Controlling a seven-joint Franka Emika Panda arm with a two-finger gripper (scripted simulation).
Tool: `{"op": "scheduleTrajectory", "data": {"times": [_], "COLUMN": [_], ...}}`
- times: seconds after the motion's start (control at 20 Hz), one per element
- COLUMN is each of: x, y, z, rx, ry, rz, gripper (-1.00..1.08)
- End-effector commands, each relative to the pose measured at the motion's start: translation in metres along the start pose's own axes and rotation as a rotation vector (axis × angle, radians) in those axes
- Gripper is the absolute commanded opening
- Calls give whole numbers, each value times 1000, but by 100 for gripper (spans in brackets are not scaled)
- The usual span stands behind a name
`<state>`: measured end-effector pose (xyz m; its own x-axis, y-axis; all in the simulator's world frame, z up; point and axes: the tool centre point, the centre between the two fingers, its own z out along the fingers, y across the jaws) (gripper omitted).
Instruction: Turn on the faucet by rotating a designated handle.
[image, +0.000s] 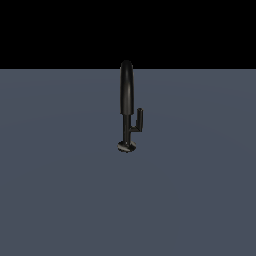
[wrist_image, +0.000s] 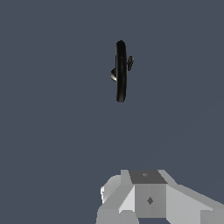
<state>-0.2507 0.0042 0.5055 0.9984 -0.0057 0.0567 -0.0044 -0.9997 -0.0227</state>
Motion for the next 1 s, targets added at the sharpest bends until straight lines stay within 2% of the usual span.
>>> {"op": "scheduleTrajectory", "data": {"times": [0.0, 0.5, 0.95], "x": [0, 14, 50], "y": [0, -1, 0], "z": [0, 3, 13], "rx": [0, 28, 105], "ry": [0, -33, -121], "rz": [0, 33, 123], "gripper": [-100, -100, -100]}}
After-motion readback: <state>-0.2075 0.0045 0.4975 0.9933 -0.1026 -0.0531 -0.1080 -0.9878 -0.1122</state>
